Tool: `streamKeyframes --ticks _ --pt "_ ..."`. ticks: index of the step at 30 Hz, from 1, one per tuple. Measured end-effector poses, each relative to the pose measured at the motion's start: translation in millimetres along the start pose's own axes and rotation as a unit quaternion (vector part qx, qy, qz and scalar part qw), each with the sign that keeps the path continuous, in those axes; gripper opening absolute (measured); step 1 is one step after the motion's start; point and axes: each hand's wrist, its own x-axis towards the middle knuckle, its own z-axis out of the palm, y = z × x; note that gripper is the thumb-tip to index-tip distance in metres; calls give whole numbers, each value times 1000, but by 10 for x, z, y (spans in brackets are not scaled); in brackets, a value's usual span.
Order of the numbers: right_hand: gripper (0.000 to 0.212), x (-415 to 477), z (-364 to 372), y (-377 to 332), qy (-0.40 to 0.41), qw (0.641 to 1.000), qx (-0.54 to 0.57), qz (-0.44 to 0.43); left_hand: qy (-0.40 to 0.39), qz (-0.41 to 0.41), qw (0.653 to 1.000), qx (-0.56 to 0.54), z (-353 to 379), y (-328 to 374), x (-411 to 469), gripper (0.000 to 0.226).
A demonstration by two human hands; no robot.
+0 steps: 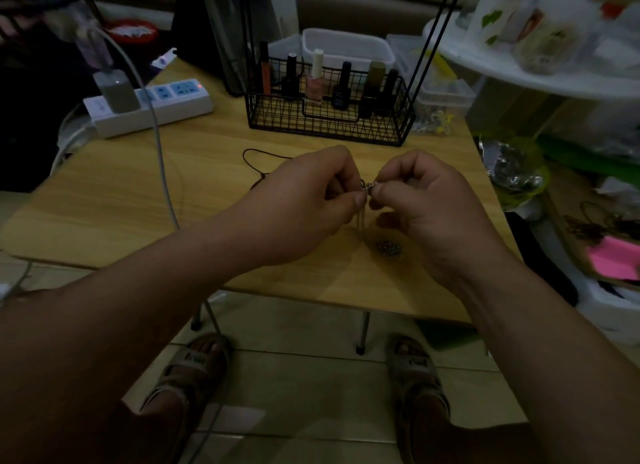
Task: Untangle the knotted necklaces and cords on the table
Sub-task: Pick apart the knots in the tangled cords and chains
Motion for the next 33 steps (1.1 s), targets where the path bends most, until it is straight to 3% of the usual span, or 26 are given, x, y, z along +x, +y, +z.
streamKeyframes --ticks 3,6,13,19,27,33 --pt "17 20 32 2 -34 989 137 42 -7 -17 999 -29 8 10 -3 8" --pt "18 30 20 12 -55 979 183 76 -13 -47 995 -82 -29 12 10 5" --pt "22 3 -72 -15 -113 990 56 57 -24 -92 968 -233 -104 33 0 3" --pt "15 14 -50 44 -109 992 -29 50 4 -66 991 -120 -53 14 8 2" --pt "9 20 -74 52 -76 990 86 81 16 -81 993 -79 -21 1 22 7" --pt "12 11 -5 78 -53 994 71 66 -21 -79 992 -98 -3 2 22 13"
